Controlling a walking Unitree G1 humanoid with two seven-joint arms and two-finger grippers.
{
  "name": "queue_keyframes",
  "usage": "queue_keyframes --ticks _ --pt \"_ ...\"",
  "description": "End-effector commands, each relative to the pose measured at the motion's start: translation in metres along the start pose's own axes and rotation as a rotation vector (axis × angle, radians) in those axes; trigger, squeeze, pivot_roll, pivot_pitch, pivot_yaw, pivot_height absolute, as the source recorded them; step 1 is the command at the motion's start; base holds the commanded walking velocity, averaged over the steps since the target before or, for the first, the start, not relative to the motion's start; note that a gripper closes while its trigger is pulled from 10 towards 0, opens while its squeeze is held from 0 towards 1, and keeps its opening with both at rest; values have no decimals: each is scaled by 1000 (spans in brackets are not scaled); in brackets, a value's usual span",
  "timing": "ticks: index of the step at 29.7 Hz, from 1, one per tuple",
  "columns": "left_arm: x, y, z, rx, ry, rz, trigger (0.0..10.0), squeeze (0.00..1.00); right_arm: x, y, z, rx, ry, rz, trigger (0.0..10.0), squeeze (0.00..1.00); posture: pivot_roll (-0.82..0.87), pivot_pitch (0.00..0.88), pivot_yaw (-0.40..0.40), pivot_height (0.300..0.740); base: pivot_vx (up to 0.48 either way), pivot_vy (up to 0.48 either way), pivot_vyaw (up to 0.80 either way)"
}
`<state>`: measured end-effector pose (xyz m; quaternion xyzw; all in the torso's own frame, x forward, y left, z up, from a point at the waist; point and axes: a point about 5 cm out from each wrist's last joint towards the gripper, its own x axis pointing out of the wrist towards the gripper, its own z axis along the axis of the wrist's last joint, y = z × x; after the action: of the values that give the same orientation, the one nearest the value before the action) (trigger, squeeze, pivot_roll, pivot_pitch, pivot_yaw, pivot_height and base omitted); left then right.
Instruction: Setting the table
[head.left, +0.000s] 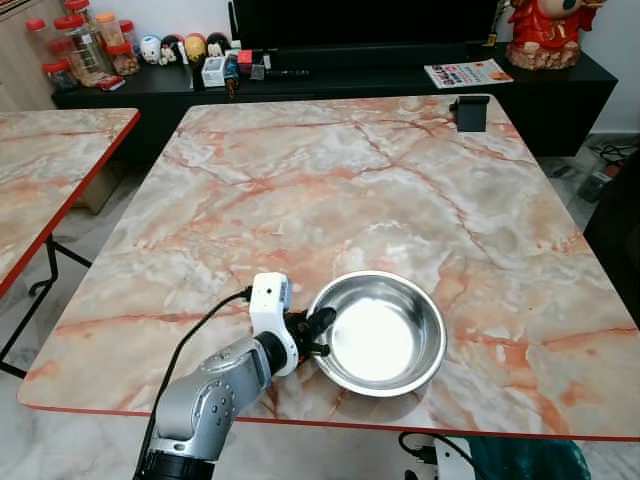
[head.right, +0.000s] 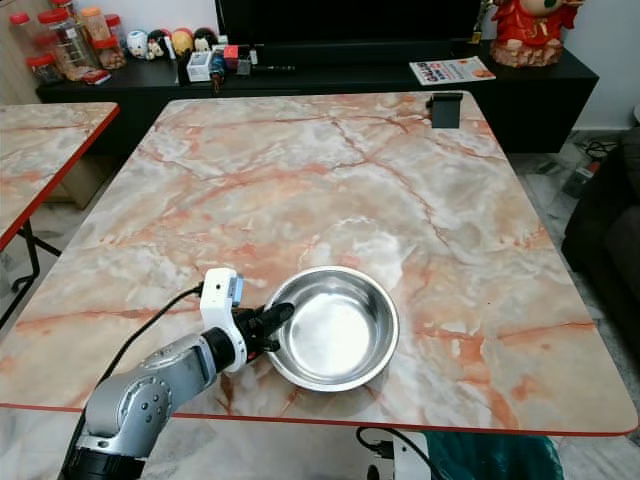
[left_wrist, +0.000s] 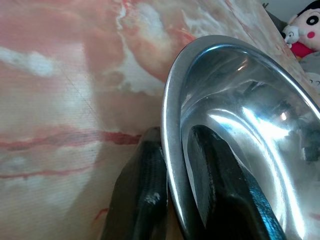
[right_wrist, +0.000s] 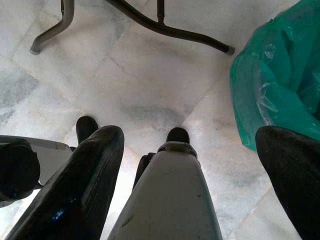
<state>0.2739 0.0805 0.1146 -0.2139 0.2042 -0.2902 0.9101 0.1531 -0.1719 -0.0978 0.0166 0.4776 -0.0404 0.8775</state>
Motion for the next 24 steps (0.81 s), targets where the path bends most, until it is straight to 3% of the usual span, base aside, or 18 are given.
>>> queue_keyframes --ticks 1,3,4,8,16,17,24 --pt "0 0 -2 1 15 -7 10000 188 0 1 -2 16 5 -4 10000 0 68 71 71 740 0 0 0" --pt "0 0 -2 2 15 -8 10000 188 0 1 -2 16 6 -3 10000 0 68 72 71 740 0 0 0" --pt "0 0 -2 2 17 -8 10000 384 0 1 -2 18 5 -4 10000 0 68 72 71 740 0 0 0" --pt "-1 1 -2 4 18 0 10000 353 0 1 -1 19 4 -4 10000 0 68 72 71 740 0 0 0" --pt "-2 3 -3 9 20 4 10000 380 0 1 -1 19 4 -4 10000 0 71 73 71 740 0 0 0" --pt "-2 3 -3 11 22 5 10000 780 0 1 -1 20 3 -4 10000 0 71 74 73 740 0 0 0" --pt "-3 4 -4 16 27 13 10000 780 0 1 -1 21 3 -3 10000 0 72 74 72 740 0 0 0"
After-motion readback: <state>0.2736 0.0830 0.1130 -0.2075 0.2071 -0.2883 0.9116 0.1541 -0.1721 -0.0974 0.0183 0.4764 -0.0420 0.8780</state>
